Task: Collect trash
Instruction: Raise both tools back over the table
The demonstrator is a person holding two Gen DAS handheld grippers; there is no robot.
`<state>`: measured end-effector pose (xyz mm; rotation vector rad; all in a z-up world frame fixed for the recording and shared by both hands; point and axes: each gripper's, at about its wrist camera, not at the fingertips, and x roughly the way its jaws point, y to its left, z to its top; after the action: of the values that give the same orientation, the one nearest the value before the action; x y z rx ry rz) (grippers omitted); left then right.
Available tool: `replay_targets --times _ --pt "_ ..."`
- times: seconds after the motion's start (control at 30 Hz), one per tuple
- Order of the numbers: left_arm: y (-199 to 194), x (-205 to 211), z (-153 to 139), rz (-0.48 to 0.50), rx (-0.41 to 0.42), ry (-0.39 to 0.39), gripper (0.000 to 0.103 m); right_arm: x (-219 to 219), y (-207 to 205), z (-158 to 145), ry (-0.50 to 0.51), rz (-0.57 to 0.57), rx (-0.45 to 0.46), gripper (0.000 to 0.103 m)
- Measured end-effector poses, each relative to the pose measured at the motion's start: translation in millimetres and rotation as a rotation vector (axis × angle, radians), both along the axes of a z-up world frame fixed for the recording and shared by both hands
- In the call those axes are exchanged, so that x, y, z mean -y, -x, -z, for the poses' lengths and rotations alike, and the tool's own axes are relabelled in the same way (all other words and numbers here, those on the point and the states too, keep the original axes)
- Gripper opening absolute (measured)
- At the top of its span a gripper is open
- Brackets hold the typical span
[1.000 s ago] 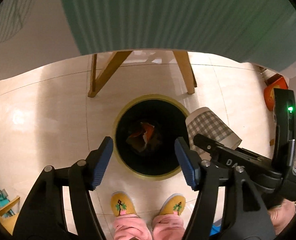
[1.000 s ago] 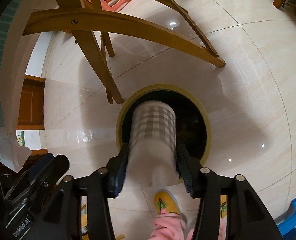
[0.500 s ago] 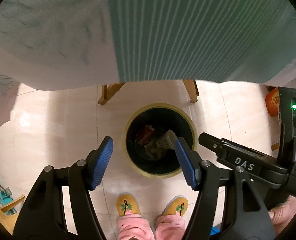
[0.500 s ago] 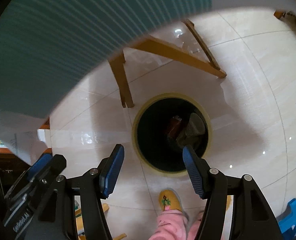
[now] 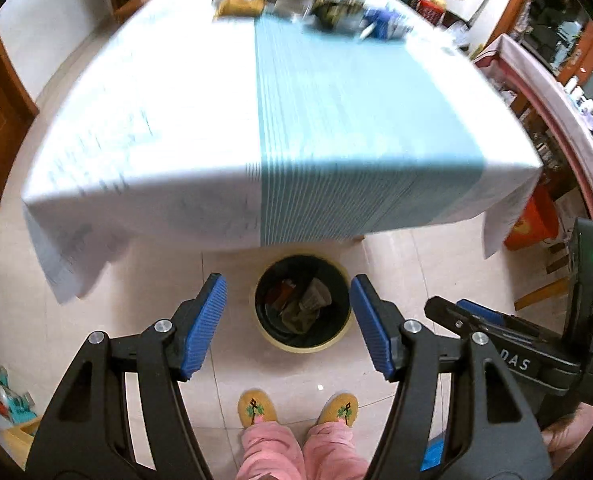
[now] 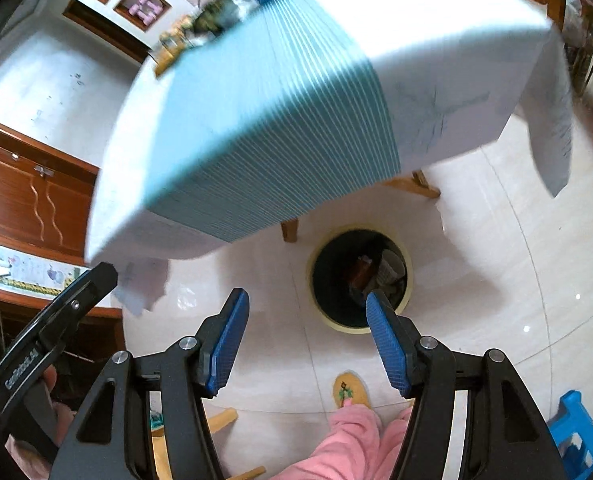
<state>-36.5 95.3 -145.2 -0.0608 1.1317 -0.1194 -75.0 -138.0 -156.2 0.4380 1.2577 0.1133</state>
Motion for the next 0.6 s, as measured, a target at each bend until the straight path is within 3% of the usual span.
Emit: replay_targets --times 0.27,0.6 --pt "1 -1 -112 0.075 0.095 0.003 0.061 -10 11 -106 0.013 0.025 0.11 0.062" --pt "-18 5 -189 0.158 0.162 0.029 0.061 -23 5 -195 0.057 0.078 0.262 0.062"
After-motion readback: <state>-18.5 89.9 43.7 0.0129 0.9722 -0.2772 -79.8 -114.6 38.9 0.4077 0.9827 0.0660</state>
